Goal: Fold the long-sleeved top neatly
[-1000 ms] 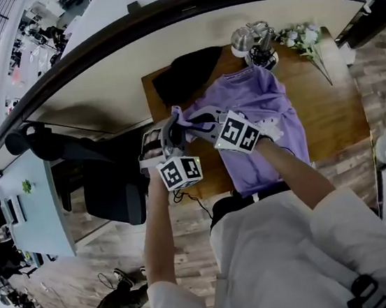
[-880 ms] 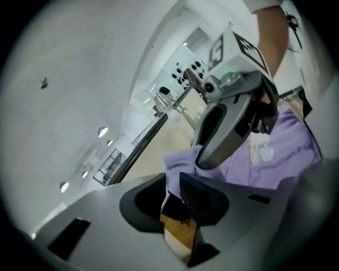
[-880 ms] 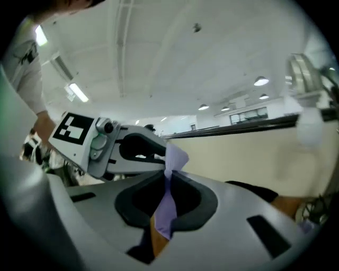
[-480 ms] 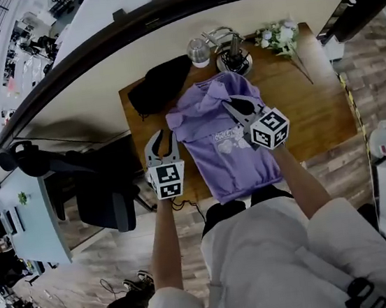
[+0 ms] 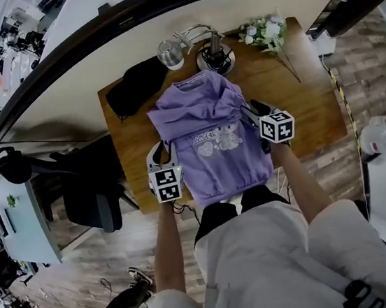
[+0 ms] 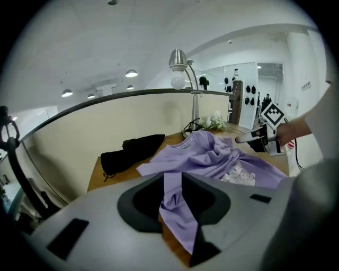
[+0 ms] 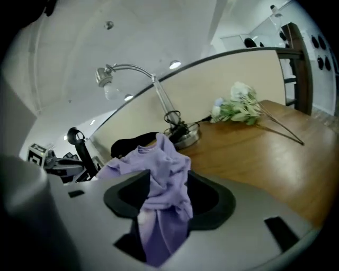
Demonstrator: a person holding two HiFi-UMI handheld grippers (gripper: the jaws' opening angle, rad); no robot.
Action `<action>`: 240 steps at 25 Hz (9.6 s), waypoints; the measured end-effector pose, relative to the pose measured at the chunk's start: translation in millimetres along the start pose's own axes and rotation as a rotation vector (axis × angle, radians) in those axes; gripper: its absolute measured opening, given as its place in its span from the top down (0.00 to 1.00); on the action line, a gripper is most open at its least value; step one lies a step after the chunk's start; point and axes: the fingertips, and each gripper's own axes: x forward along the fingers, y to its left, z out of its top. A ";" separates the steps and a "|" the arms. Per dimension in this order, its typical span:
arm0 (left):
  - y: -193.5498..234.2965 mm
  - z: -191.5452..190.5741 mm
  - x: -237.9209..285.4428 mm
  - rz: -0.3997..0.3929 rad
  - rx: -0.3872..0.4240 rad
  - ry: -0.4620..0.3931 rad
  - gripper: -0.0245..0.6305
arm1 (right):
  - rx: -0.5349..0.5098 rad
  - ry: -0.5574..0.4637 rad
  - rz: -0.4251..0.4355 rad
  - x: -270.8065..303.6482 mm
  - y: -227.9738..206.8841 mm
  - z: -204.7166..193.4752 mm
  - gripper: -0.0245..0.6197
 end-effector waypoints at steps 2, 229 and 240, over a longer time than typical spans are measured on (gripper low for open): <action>-6.3 -4.1 6.6 -0.005 -0.010 0.006 0.79 | -0.066 -0.023 -0.038 -13.4 -6.0 3.0 0.67; -102.8 -54.3 97.0 -0.130 -0.474 0.216 0.93 | 0.821 0.002 -0.224 -68.9 13.1 -123.7 0.53; -101.2 -52.4 96.3 -0.162 -0.492 0.221 0.93 | 1.094 -0.112 -0.252 -52.6 4.8 -126.2 0.77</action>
